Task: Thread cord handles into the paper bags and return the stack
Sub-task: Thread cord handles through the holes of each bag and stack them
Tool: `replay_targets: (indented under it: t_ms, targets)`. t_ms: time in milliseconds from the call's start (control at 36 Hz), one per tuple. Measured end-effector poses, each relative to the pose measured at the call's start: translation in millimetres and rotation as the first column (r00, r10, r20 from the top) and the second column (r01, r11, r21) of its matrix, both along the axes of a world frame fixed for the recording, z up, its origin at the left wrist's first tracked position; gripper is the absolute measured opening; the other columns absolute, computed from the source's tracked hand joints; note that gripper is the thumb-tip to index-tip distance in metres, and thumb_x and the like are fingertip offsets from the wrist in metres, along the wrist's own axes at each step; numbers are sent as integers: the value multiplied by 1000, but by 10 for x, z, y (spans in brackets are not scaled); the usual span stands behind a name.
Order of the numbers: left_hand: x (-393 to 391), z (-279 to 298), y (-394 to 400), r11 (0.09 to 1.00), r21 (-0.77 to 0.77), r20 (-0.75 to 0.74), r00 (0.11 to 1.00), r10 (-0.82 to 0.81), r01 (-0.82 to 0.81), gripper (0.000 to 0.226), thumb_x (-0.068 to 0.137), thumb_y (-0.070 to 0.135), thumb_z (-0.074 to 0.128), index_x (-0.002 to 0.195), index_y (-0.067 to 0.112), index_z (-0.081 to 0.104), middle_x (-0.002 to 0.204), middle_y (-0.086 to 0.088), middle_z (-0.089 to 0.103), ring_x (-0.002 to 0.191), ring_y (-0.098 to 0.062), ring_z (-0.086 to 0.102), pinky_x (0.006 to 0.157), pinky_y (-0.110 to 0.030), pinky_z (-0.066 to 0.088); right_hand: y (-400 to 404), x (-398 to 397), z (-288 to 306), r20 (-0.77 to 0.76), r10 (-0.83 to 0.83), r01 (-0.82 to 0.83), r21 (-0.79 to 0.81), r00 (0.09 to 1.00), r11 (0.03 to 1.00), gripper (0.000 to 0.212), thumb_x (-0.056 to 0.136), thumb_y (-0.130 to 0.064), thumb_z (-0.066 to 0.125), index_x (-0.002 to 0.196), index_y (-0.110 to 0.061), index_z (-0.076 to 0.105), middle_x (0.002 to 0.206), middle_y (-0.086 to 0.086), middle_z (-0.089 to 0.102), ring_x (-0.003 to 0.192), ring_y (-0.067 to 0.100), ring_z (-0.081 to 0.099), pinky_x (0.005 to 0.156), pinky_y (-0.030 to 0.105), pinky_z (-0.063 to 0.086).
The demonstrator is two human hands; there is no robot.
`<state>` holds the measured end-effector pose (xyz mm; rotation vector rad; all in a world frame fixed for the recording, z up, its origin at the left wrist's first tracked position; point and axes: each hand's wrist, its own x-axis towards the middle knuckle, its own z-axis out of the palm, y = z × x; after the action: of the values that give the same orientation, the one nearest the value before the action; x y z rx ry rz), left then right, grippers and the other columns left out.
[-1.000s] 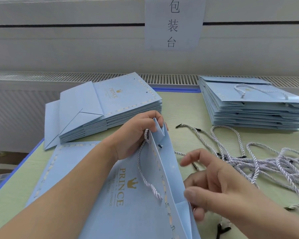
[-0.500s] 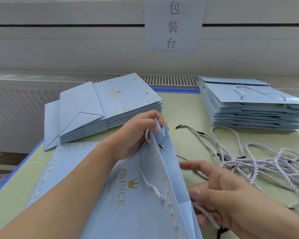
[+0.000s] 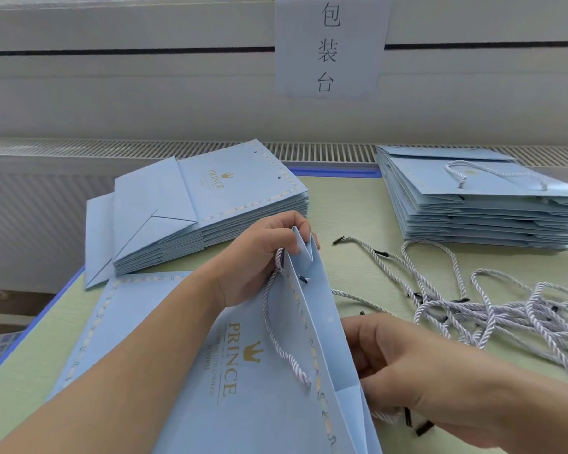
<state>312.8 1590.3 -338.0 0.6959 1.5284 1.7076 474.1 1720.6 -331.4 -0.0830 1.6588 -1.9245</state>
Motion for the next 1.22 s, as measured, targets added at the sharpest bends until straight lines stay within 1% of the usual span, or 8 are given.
replay_targets:
  t_ms: [167,306,472,611,750,972,1056,1222]
  targets:
    - [-4,-15,9,1000,2,-10,1000,4,-4,16,60,4,44,75,11,46,75,-3,59,59,-16,50,52,-21,45,-14,17,-128,-39,-161,161,14,986,987,41,62,-9,76,100,-11,59,100,36,64,83,33,62,71,32,56]
    - [-8,-14,7,1000,4,0,1000,4,-4,16,61,4,44,75,11,46,75,-3,59,61,-17,51,53,-23,46,-64,135,-76,-108,-348,344,-57,931,937,34,69,0,60,96,-8,41,64,14,63,49,19,53,49,21,44]
    - [-5,-14,12,1000,-2,-4,1000,4,-4,15,61,4,45,74,11,47,76,-3,59,59,-17,49,53,-22,43,-108,224,87,-347,-316,330,-19,883,944,34,68,-41,58,102,-42,63,65,32,45,56,21,49,54,20,47]
    - [8,-14,24,1000,-18,-24,1000,1,-1,15,61,4,45,74,11,46,73,-2,58,60,-16,49,52,-22,43,-84,156,73,-371,-123,227,252,920,941,23,75,-26,54,91,-27,71,49,-11,47,45,6,37,47,16,30]
    - [34,-26,35,999,-43,-67,998,-11,8,16,59,3,46,73,11,48,75,-4,56,63,-16,48,55,-25,42,-38,92,24,-362,104,91,483,926,871,24,86,-18,49,97,-19,70,75,22,59,62,18,42,60,31,35]
    - [46,-12,20,999,-34,-67,998,-21,19,16,60,3,47,74,10,47,73,-2,57,63,-15,50,55,-23,45,-20,57,-65,-377,117,114,535,919,837,17,89,-18,53,97,-18,68,80,20,64,62,15,48,57,30,39]
    - [37,-5,4,1000,-26,-60,998,-10,9,16,60,3,47,74,10,47,72,-1,58,62,-15,50,54,-22,45,-21,72,-54,-423,62,183,515,904,838,8,83,-18,59,79,-22,64,68,5,56,56,6,46,55,26,38]
    - [29,3,6,1000,-17,-56,998,-6,5,16,59,3,46,74,10,46,70,0,58,59,-14,50,52,-20,44,-59,111,-16,-556,-5,354,523,831,775,19,69,-25,67,59,-40,60,111,-27,56,80,-10,54,66,8,37]
